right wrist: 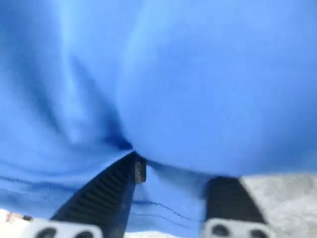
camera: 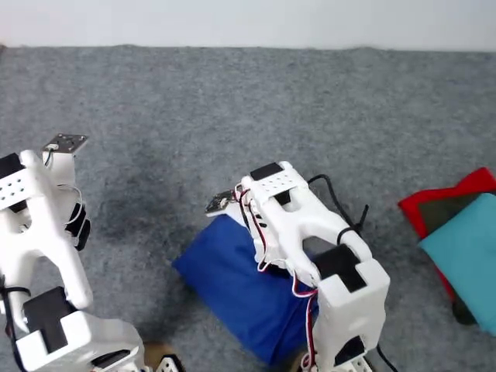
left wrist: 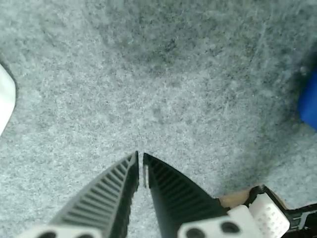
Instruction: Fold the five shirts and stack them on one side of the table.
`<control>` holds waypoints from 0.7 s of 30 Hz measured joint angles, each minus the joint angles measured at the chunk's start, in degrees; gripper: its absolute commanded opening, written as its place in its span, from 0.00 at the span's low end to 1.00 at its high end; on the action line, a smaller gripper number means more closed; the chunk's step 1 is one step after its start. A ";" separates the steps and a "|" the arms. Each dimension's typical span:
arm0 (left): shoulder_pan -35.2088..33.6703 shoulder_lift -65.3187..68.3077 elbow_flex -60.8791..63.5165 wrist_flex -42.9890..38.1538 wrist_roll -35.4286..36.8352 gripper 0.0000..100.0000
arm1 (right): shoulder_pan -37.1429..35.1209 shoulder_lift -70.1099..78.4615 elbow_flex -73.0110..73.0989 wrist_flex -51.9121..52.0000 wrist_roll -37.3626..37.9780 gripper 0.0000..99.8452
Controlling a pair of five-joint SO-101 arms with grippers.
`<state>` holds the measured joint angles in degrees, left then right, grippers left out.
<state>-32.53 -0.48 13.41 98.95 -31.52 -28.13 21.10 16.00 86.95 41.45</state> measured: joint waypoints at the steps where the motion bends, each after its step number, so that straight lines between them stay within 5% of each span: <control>1: 0.00 0.00 0.00 0.00 0.00 0.02 | 0.00 0.35 0.00 0.00 0.26 0.01; 11: 0.00 0.00 0.00 0.00 0.00 0.02 | 2.46 0.62 0.62 0.26 0.70 0.01; 21: 0.00 0.00 0.00 0.00 0.00 0.02 | 19.87 -7.38 -5.71 5.01 0.79 0.01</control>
<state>-32.53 -0.48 13.41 98.95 -31.52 -8.26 13.71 10.29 91.96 42.24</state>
